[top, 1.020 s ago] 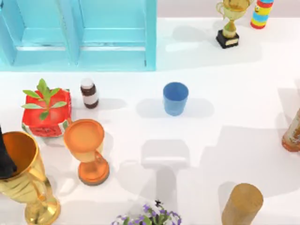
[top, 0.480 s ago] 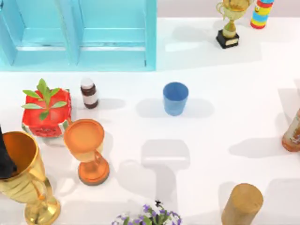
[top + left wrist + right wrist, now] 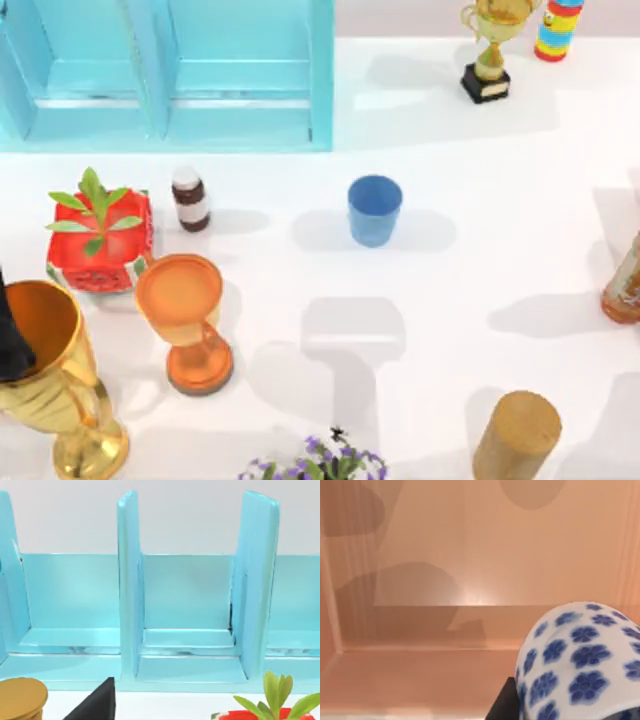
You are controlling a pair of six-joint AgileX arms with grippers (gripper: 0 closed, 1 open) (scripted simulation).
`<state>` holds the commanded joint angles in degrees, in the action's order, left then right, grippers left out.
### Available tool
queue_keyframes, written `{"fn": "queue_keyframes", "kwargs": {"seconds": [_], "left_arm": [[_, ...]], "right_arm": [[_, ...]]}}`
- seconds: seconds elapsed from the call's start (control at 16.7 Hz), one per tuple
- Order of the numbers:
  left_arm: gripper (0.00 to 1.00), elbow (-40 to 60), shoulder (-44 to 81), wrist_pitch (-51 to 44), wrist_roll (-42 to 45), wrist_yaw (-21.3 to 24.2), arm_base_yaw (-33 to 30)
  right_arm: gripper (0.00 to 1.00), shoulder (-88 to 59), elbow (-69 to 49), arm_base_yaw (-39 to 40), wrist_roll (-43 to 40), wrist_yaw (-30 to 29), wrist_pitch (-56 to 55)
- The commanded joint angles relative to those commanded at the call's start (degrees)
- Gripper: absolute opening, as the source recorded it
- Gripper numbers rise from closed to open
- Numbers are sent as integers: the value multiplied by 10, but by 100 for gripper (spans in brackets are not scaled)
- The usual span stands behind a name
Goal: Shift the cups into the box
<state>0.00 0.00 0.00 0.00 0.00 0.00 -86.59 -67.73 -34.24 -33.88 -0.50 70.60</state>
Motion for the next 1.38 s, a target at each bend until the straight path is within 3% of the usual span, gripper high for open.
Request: {"fn": "queue_keyframes", "kwargs": {"seconds": [0.42, 1.2, 1.38], "left_arm": [[100, 0, 0, 0, 0, 0, 0], [100, 0, 0, 0, 0, 0, 0], [100, 0, 0, 0, 0, 0, 0]], "right_arm": [[0, -4, 55, -1, 0, 2, -57], [98, -4, 55, -1, 0, 2, -57], [100, -4, 55, -1, 0, 2, -57]]}}
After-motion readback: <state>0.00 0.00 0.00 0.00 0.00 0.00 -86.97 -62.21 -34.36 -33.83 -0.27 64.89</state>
